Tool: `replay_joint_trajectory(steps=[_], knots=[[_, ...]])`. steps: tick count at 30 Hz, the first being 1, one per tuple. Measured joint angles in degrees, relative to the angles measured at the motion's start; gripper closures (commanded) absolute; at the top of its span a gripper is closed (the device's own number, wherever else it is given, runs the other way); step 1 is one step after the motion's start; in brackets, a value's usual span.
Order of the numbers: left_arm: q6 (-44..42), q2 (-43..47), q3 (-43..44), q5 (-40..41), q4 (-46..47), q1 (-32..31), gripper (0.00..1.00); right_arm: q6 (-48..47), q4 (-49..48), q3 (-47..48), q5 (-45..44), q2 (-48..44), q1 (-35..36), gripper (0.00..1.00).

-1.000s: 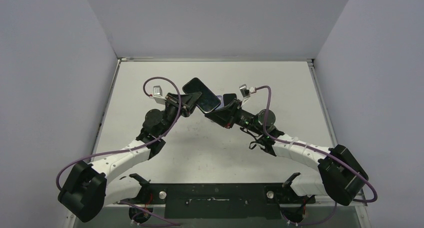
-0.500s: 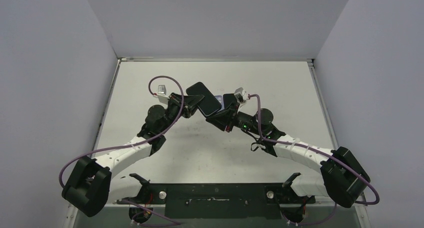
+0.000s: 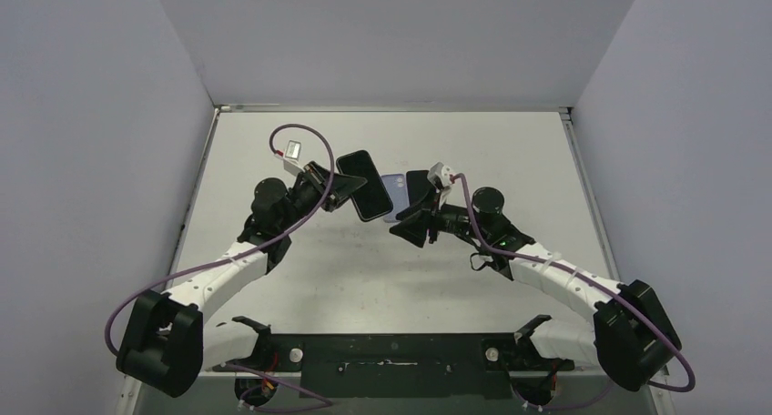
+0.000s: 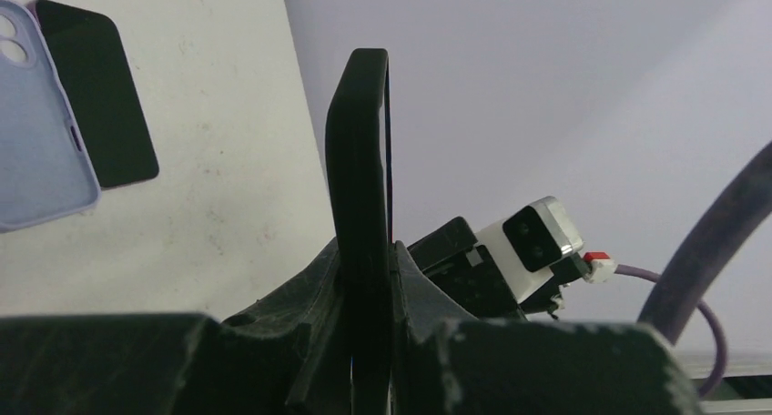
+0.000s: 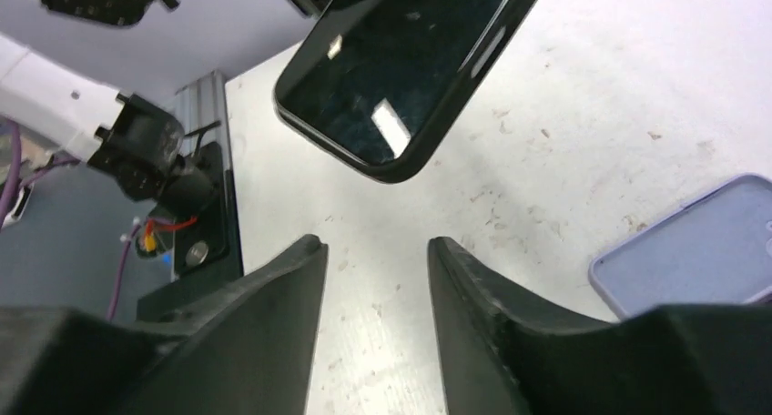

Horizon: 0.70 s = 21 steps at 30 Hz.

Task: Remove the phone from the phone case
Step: Remove the phone case from the phone.

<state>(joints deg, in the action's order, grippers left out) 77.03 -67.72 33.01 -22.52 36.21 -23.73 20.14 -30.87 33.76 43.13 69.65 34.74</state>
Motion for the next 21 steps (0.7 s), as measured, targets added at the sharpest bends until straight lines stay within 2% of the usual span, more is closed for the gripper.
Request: replay_joint_trajectory(steps=[3,8,14,21], knots=[[-5.84,0.00,1.95,-4.09,-2.47,1.07,1.00,-3.43,6.40,1.46,3.82,-2.10,-0.68,0.40],[-14.36,-0.02,4.85,-11.82,-4.90,1.42,1.00,-8.76,14.84,6.78,9.60,-3.04,-0.63,0.36],[-20.48,-0.79,7.28,-21.00,-4.74,1.62,1.00,-13.07,20.06,10.62,15.06,-2.82,-0.63,0.38],[-21.35,-2.01,7.37,-27.67,-1.40,1.66,1.00,-15.67,22.51,11.52,18.86,-0.76,-0.63,0.44]])
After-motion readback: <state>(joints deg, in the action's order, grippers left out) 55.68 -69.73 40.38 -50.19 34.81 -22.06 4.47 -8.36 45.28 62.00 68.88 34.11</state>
